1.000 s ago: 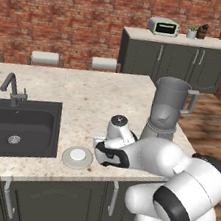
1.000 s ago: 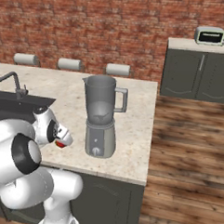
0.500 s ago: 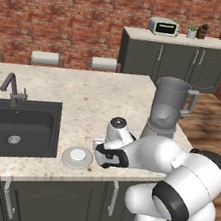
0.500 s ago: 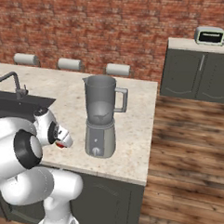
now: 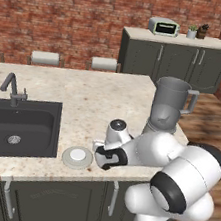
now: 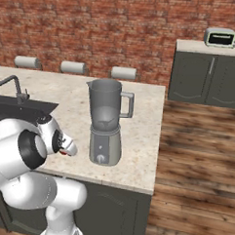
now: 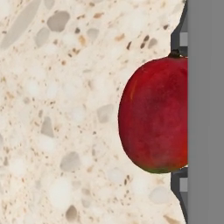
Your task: Open the blender lid, put the mango in the blender, close the lid, and start the blender.
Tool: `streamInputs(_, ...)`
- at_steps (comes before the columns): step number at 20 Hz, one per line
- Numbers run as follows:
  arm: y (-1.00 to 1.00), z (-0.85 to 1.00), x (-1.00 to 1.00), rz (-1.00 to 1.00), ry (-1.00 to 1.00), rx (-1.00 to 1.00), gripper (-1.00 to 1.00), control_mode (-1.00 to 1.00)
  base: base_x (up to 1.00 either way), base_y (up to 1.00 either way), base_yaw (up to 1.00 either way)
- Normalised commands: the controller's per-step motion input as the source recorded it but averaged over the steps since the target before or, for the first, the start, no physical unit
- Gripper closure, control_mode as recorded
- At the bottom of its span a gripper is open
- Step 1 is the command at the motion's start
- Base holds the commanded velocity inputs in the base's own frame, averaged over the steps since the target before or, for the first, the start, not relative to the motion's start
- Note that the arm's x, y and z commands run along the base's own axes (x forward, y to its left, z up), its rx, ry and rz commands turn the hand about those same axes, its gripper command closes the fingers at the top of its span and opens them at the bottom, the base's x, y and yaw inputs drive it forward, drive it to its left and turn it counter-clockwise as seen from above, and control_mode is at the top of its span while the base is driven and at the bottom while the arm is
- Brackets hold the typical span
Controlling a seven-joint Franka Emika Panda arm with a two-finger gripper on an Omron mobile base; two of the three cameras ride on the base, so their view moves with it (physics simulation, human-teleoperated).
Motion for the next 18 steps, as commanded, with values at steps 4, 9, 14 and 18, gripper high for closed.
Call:
streamInputs(4, 0.00, 0.00, 0.11, 0.00, 0.00, 0.00, -1.00, -1.00, 0.00, 0.00, 0.00)
streamInputs(9, 0.00, -0.01, 0.08, 0.00, 0.00, 0.00, -1.00, -1.00, 0.00, 0.00, 0.00)
streamInputs(14, 0.00, -0.05, 0.01, 0.00, 0.00, 0.00, 1.00, -1.00, 0.00, 0.00, 0.00)
streamInputs(18, 0.00, 0.14, 0.00, 0.00, -0.05, 0.00, 1.00, -1.00, 0.00, 0.00, 0.00)
